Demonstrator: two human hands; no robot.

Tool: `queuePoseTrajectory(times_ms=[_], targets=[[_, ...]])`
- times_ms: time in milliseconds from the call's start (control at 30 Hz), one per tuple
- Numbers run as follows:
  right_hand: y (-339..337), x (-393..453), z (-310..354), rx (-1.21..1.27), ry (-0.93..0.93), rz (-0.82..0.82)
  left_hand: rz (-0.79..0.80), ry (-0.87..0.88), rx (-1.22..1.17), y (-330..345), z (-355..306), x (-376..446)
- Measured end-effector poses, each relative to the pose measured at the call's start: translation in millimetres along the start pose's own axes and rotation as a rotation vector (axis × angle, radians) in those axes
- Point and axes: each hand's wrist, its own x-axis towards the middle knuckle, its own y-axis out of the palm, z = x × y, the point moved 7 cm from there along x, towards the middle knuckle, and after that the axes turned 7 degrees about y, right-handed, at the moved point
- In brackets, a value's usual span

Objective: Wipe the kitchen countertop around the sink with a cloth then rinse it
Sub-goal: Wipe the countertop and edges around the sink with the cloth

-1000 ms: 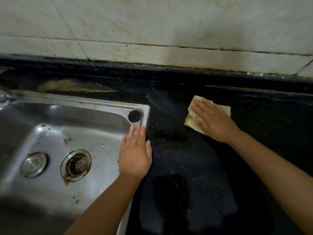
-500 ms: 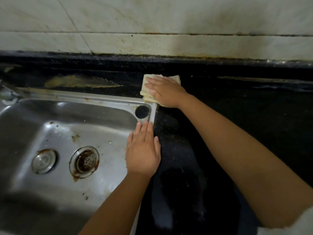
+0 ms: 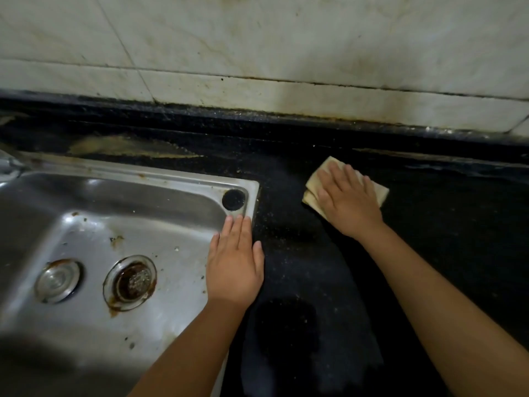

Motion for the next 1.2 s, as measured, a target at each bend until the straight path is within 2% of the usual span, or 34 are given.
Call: queuePoseTrajectory(times_ms=[267, 433, 567, 733, 1033, 1133, 1200], targets=[[-9, 70, 124, 0.102, -0.384, -0.018, -0.052, 0.033, 0.045, -2, -2, 2], [-7, 77, 164, 0.188, -0.561, 0.068, -0.059, 0.029, 0.042, -2, -2, 1], [1, 76, 175, 0.053, -0.635, 0.058, -0.030, 0.025, 0.057, -3, -1, 2], [-4, 62, 144, -0.020, -0.631, 0.078, 0.002, 0.025, 0.064, 0, 2, 3], [19, -37, 20, -0.069, -0.585, 0.171, 0.110, -0.030, 0.001, -1, -2, 0], [31, -90, -16, -0.213, -0.591, 0.017, 0.111, -0.041, -0.015, -1, -2, -1], [40, -115, -37, -0.251, -0.536, -0.013, 0.064, -0.029, -0.016, -2, -1, -1]])
